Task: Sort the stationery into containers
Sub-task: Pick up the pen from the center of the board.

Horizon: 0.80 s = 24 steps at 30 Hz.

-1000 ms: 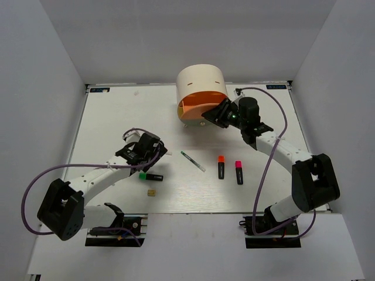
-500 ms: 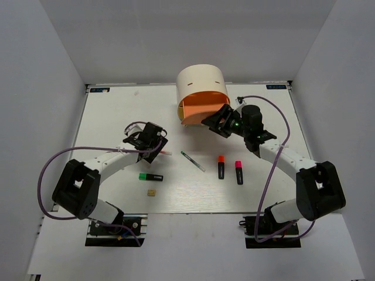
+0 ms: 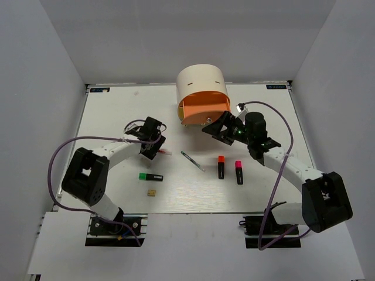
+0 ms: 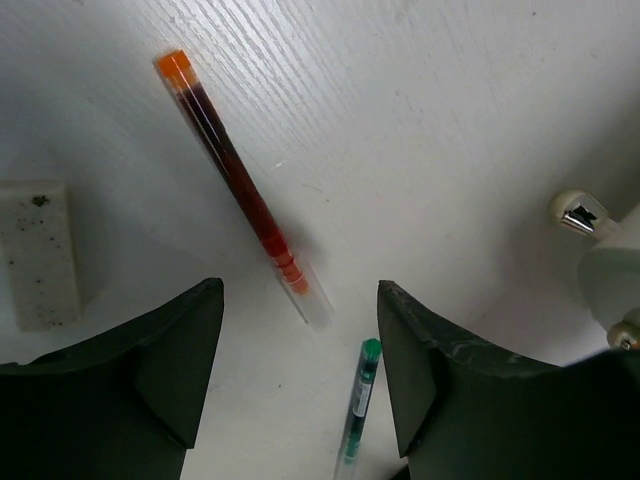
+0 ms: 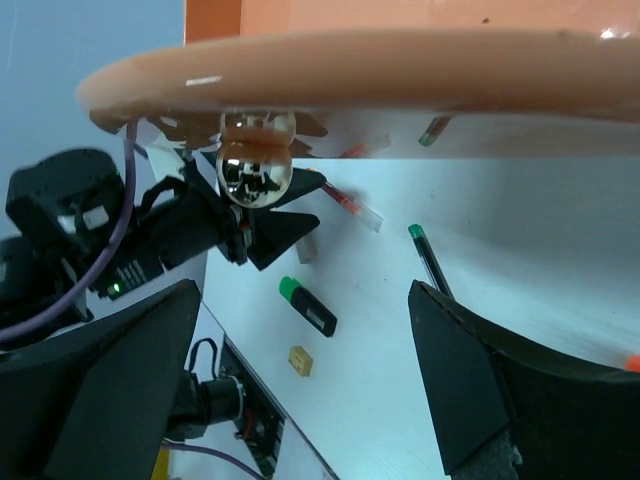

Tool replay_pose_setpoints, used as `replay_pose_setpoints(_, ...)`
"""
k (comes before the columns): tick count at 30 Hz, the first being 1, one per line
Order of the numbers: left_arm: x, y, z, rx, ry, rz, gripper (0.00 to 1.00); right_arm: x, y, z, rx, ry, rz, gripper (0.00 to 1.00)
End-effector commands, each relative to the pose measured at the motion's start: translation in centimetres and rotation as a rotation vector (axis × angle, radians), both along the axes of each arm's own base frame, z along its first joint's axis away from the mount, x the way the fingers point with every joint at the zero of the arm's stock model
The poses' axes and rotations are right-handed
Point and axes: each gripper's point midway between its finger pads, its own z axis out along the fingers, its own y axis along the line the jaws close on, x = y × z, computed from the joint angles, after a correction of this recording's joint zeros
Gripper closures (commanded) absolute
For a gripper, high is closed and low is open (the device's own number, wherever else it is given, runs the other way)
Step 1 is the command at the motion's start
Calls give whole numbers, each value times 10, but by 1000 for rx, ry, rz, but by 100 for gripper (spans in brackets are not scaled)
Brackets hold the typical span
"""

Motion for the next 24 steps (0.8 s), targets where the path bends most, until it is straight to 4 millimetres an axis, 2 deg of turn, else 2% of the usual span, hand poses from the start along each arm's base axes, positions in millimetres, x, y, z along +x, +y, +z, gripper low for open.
replay_pose_setpoints(1, 7, -2, 8, -14, 15, 15, 28, -7, -4, 5, -32, -72, 41, 9)
replay_pose_setpoints(4, 8, 2, -5, 16, 74, 27, 33, -15, -8, 4, -69, -110, 70, 9)
replay_pose_setpoints(11, 13, 1, -17, 49, 160, 33, 39, -31, -15, -2, -98, -147, 99, 9)
replay_pose_setpoints(12, 11, 2, -24, 63, 188, 33, 40, -32, -16, 2, -94, -163, 97, 9)
replay_pose_setpoints(13, 10, 3, -26, 74, 204, 25, 42, -34, -17, -3, -101, -160, 98, 9)
replay_pose_setpoints(24, -5, 3, -45, 87, 313, -28, 69, -43, -28, 7, -145, -255, 109, 9)
